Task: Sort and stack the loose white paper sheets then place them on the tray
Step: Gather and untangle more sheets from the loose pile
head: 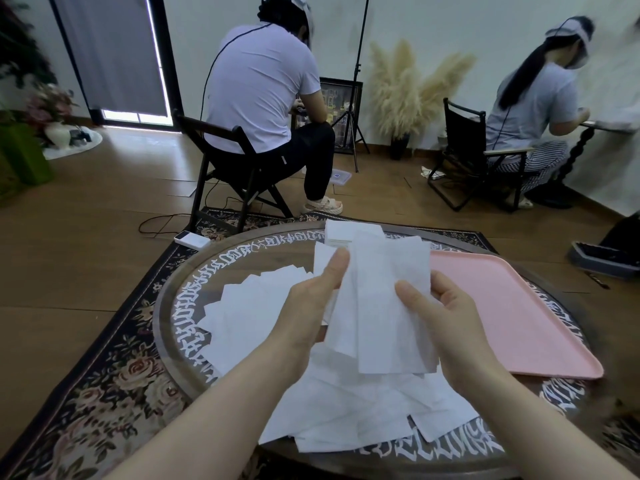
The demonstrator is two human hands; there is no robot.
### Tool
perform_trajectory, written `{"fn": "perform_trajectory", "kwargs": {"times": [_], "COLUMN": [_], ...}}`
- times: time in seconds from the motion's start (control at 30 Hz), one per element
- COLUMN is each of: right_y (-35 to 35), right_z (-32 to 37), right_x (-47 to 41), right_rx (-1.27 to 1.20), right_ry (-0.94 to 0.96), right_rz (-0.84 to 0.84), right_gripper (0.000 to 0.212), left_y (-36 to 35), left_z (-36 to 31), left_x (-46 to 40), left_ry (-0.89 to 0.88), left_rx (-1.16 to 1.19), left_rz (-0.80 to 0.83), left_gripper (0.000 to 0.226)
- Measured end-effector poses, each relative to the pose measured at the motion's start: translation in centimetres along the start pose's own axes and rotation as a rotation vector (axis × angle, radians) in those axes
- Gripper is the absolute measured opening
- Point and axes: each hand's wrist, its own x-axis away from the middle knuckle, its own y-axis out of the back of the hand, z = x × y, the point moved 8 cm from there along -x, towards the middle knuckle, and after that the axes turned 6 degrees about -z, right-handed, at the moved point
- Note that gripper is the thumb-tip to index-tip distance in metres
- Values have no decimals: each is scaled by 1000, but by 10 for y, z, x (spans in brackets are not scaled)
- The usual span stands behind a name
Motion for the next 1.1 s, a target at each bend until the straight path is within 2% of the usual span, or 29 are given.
{"fn": "perform_trajectory", "kwargs": {"times": [0.1, 0.13, 0.3, 0.37, 0.47, 0.6, 0.63, 0.73, 0.8, 0.9, 1.0, 1.03, 1.1], "right_y": [-8, -10, -15, -15, -15, -18, -16, -10, -10, -11, -10, -8, -9], "right_z": [5, 6, 16, 20, 22, 17, 15, 10, 7, 3, 5, 6, 9], "right_x": [4, 5, 4, 3, 5, 8, 7, 5, 3, 1, -3, -4, -4], "right_rx": [21, 24, 45, 28, 26, 116, 114, 114, 108, 85, 6, -13, -31], "right_ry": [66, 85, 172, 189, 173, 136, 126, 112, 96, 84, 111, 130, 157], "right_rz": [51, 64, 168, 206, 266, 266, 234, 175, 180, 182, 126, 112, 120], "right_gripper": [24, 30, 76, 84, 72, 19, 14, 15, 16, 16, 18, 20, 25], "left_y": [1, 1, 6, 7, 8, 5, 5, 9, 14, 17, 22, 21, 13], "left_z": [-1, -1, -5, -10, -15, -18, -19, -17, -16, -17, -10, -6, -1], "left_x": [-1, 0, -1, -1, 0, 3, 2, 0, -3, -4, -9, -9, -10], "left_ry": [-59, -68, -132, -187, -235, -257, -244, -153, -158, -210, -166, -130, -77], "left_rx": [22, 23, 8, -20, -35, -42, -4, 158, 114, 149, 270, 318, 415], "left_rz": [-22, -32, -82, -107, -118, -106, -98, -69, -101, -141, -201, -196, -129], "left_gripper": [19, 12, 15, 13, 21, 28, 27, 23, 26, 48, 75, 72, 46]}}
